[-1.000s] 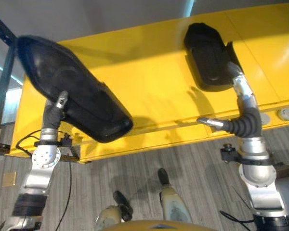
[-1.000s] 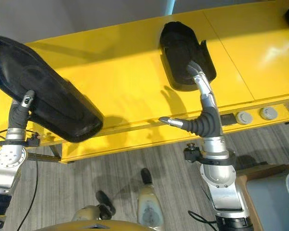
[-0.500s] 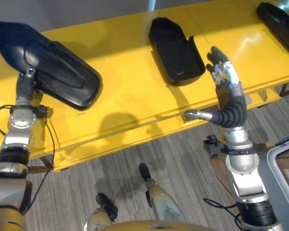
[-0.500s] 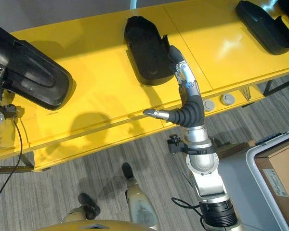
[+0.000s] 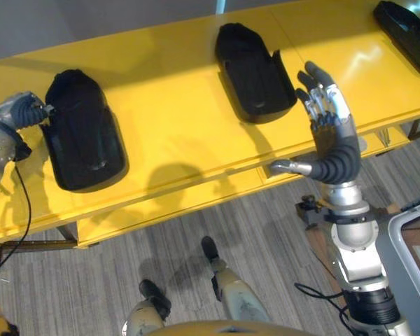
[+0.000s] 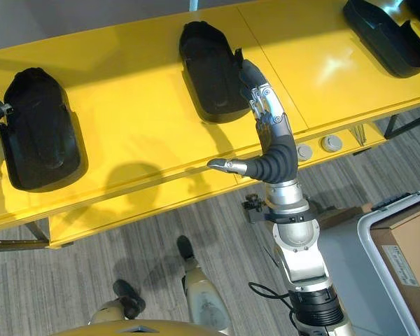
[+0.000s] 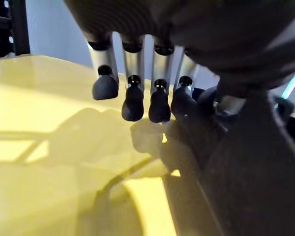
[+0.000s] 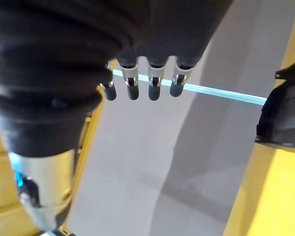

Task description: Move parts from the plastic box to the shelf.

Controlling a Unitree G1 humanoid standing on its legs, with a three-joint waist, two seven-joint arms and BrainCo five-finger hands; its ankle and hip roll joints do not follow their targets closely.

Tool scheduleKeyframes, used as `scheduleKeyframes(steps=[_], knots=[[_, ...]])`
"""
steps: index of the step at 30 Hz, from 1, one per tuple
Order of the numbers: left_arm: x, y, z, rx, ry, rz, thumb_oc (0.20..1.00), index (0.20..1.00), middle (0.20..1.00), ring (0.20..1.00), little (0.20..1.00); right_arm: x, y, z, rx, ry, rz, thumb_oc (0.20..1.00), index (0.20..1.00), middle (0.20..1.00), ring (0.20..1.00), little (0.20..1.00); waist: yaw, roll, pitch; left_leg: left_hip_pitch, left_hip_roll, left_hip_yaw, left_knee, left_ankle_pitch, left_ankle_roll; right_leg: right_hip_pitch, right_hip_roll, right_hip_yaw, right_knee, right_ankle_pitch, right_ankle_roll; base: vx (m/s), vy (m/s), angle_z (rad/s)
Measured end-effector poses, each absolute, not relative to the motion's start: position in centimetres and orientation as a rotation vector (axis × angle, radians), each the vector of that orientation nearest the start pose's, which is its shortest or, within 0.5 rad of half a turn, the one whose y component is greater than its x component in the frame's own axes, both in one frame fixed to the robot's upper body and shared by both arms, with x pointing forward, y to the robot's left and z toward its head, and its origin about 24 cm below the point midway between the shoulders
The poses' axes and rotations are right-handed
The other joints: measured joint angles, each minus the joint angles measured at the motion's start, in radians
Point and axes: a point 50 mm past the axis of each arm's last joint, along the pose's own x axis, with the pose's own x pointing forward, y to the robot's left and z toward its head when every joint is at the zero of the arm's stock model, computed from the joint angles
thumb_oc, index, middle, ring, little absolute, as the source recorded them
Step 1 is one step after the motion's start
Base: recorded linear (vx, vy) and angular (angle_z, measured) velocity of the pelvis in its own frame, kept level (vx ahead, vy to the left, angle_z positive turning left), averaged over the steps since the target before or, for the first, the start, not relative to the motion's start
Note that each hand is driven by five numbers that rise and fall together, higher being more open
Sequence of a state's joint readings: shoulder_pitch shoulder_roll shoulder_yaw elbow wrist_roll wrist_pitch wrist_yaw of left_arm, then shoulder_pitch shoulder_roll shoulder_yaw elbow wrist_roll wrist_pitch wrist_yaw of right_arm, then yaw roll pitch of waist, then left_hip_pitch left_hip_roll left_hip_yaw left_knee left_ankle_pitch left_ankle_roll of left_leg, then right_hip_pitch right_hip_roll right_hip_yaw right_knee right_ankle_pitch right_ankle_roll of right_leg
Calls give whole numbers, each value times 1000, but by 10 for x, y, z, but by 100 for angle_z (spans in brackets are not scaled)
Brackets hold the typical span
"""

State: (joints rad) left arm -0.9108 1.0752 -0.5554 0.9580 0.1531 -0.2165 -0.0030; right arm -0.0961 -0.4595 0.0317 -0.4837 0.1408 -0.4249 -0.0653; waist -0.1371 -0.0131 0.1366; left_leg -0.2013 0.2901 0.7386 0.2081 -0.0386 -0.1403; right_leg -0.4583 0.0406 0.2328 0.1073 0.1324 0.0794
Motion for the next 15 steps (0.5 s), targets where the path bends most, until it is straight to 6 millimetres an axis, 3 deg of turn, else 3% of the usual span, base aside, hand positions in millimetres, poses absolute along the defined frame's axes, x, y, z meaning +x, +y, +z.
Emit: scheduleKeyframes(steps=[11, 12, 13, 14, 15], knots=[[354, 351, 202, 1216, 30, 235, 200, 200, 200, 200, 200, 211, -170, 210, -216, -978, 195, 1000, 1000, 1000, 1000, 1000, 2, 2, 1, 1, 0, 0, 1, 0, 0, 0, 0, 0, 2, 0, 0, 0, 0, 0], [354, 351, 202, 1216, 31, 236, 413, 413, 413, 413, 413, 211, -170, 210, -216, -977, 195, 1000, 1000, 1000, 1000, 1000, 2, 2, 1, 1, 0, 0, 1, 0, 0, 0, 0, 0, 2, 0, 0, 0, 0, 0], [354, 351, 201, 1215, 30, 236, 517, 517, 517, 517, 517, 211, -170, 210, -216, -976, 194, 1000, 1000, 1000, 1000, 1000, 1, 2, 1, 2, 0, 0, 1, 0, 0, 0, 0, 0, 2, 0, 0, 0, 0, 0], [355, 348, 200, 1208, 18, 244, 1000, 1000, 1000, 1000, 1000, 211, -170, 209, -215, -971, 194, 1000, 1000, 1000, 1000, 1000, -1, 3, 1, 2, 0, 0, 1, 0, 0, 1, 0, 0, 2, 0, 0, 0, 0, 0], [356, 347, 199, 1202, 14, 245, 1000, 1000, 1000, 1000, 1000, 212, -171, 208, -216, -966, 192, 1000, 1000, 1000, 1000, 1000, -2, 3, 1, 2, 0, 0, 1, 0, 0, 1, 0, 0, 2, 0, 0, -12, -31, 0]])
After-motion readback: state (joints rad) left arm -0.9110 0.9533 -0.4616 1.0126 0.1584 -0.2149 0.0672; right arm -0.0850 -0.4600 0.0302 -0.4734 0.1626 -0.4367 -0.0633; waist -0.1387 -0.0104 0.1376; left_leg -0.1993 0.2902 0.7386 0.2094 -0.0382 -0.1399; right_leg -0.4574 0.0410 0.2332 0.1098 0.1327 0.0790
